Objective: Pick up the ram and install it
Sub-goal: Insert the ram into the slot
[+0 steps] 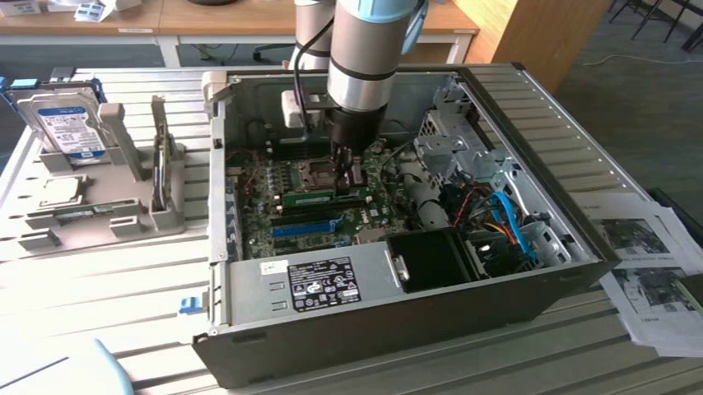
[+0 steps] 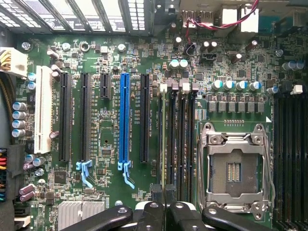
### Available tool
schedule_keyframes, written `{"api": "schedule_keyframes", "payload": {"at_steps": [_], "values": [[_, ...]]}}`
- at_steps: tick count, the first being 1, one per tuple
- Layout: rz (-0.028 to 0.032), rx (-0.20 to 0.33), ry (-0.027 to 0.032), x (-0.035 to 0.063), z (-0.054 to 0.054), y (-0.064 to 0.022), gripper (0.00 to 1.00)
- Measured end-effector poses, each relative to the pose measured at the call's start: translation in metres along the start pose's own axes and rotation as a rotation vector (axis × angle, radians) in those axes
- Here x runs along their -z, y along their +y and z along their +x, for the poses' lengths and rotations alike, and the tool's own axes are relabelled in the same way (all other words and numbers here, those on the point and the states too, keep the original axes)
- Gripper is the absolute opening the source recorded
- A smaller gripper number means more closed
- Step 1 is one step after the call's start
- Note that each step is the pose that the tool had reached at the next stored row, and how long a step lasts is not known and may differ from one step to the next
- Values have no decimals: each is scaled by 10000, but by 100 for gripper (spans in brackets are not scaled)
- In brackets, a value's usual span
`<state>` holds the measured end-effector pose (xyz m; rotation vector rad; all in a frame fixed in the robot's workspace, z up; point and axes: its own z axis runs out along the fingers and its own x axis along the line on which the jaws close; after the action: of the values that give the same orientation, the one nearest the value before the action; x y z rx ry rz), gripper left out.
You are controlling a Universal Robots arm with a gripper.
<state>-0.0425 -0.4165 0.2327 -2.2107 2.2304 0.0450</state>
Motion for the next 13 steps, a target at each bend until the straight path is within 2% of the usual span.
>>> {"api": "schedule_keyframes", "payload": {"at_steps": [7, 13], "values": [[48, 2, 0, 0, 0, 18, 11], [52, 1, 0, 0, 1, 15, 11]]}}
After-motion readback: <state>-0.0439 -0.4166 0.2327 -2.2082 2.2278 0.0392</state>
